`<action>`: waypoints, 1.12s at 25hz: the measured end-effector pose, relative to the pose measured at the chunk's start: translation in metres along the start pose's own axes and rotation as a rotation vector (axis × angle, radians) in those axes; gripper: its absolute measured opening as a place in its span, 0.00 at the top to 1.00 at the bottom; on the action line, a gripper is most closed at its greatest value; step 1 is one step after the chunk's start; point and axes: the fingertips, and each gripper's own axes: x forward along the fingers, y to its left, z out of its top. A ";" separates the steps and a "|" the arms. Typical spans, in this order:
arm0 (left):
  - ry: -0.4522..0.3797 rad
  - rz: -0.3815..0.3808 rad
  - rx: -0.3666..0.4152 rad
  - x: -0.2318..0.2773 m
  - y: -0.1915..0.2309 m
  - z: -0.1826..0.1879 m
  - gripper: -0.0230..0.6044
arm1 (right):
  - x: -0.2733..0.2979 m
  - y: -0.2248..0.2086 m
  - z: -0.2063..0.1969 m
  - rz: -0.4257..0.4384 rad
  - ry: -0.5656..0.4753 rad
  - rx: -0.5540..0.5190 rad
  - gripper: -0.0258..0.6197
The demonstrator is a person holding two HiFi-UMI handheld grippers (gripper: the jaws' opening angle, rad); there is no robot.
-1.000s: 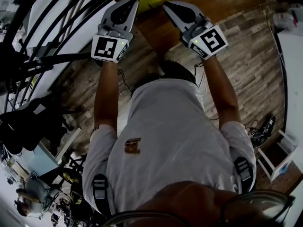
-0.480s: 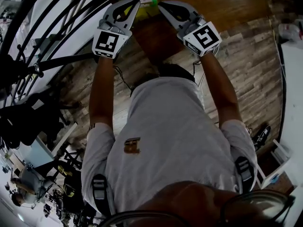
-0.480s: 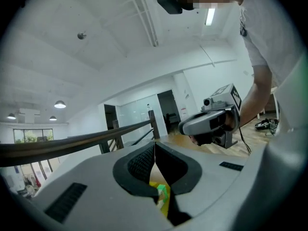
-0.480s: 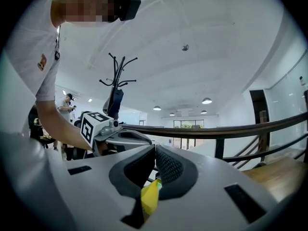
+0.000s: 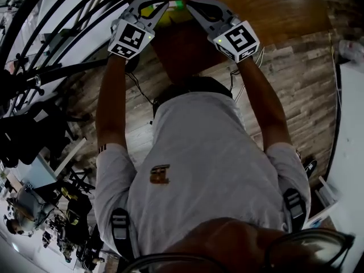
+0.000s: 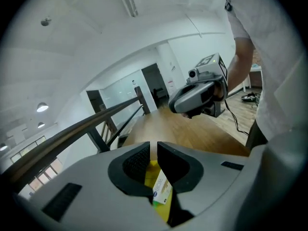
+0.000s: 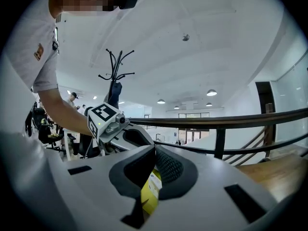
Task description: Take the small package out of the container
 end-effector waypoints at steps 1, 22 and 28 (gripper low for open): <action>0.030 -0.020 0.014 0.006 -0.002 -0.005 0.89 | -0.001 -0.004 -0.003 0.007 0.004 0.002 0.91; 0.432 -0.416 0.289 0.074 -0.029 -0.096 0.62 | 0.004 -0.023 -0.026 -0.039 0.046 0.041 0.91; 0.479 -0.469 0.305 0.090 -0.033 -0.115 0.61 | 0.000 -0.030 -0.036 -0.066 0.063 0.053 0.91</action>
